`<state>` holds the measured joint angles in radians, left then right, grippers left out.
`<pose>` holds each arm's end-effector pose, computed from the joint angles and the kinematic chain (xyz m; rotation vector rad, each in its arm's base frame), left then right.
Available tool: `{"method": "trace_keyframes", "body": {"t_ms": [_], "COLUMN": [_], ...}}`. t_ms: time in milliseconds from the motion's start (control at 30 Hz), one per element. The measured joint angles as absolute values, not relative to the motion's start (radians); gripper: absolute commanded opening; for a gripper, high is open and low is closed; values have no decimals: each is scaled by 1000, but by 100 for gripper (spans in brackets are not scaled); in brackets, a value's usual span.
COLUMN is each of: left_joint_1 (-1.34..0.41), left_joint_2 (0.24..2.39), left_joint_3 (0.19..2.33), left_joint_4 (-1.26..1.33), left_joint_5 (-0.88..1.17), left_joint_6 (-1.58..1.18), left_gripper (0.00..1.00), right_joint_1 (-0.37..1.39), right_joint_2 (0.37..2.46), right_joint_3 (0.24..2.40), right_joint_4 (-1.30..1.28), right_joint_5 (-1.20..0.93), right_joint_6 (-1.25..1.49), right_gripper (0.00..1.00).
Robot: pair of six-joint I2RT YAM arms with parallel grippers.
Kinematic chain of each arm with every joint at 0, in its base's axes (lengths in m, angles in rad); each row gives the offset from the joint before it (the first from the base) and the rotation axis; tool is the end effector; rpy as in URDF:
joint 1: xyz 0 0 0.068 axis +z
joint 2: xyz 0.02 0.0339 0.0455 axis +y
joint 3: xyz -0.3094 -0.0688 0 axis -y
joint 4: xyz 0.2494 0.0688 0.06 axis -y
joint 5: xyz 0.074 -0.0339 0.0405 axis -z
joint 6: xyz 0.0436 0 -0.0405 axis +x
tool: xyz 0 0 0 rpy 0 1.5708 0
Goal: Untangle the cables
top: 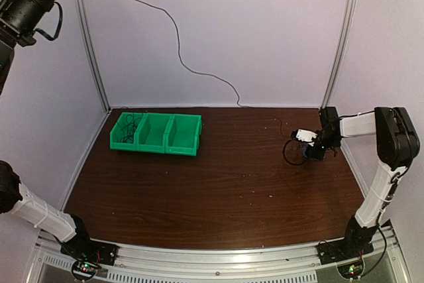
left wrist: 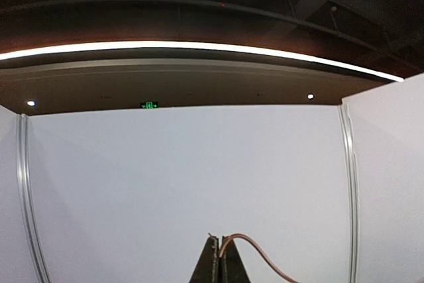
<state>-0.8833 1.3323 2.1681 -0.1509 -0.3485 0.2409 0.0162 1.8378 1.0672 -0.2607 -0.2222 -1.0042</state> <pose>0.1122 -0.1132 0.7121 0.1935 0.9223 -0.4404 0.3820 0.0158 0.1813 -1.3208 2.1983 -0.0843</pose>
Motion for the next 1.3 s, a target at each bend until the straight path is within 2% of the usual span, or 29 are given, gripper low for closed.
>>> {"method": "trace_keyframes", "body": {"t_ms": [67, 100, 133, 300, 467, 600, 733, 967, 1100, 1200, 1267, 1300], "left_joint_1": [-883, -883, -883, -883, -883, -883, -883, -883, -883, -883, -883, -883], "left_joint_2": [1334, 1332, 1328, 1309, 1280, 1272, 1255, 1210, 1190, 1178, 1172, 1171], "left_joint_3": [2099, 2056, 2016, 1861, 1737, 1686, 1633, 1532, 1526, 1526, 1526, 1526], "left_joint_4": [-166, -175, -189, -242, -262, -265, -270, -295, -307, -308, -308, -308], "left_joint_5": [-356, -358, -360, -357, -336, -318, -295, -287, -288, -289, -290, -292], "left_joint_6": [233, 226, 217, 156, 86, 43, -10, -66, -80, -85, -88, -88], "left_gripper": [0, 0, 0, 0, 0, 0, 0, 0, 0, 0, 0, 0], "right_joint_1": [16, 16, 16, 31, 125, 231, 305, 317, 315, 315, 315, 315], "right_joint_2": [1771, 1733, 1694, 1534, 1497, 1578, 1702, 1927, 2025, 2082, 2100, 2101], "right_joint_3": [1032, 1023, 1021, 1033, 1050, 1115, 1201, 1321, 1371, 1412, 1439, 1448], "right_joint_4": [-325, -366, -407, -545, -572, -582, -580, -561, -546, -530, -507, -499], "right_joint_5": [-245, -265, -289, -418, -500, -508, -517, -528, -540, -560, -569, -574], "right_joint_6": [-1031, -1052, -1066, -1078, -1013, -973, -940, -871, -835, -794, -767, -756], "right_gripper": [75, 97, 99, 100, 99, 87, 79, 75, 61, 40, 3, 0]}}
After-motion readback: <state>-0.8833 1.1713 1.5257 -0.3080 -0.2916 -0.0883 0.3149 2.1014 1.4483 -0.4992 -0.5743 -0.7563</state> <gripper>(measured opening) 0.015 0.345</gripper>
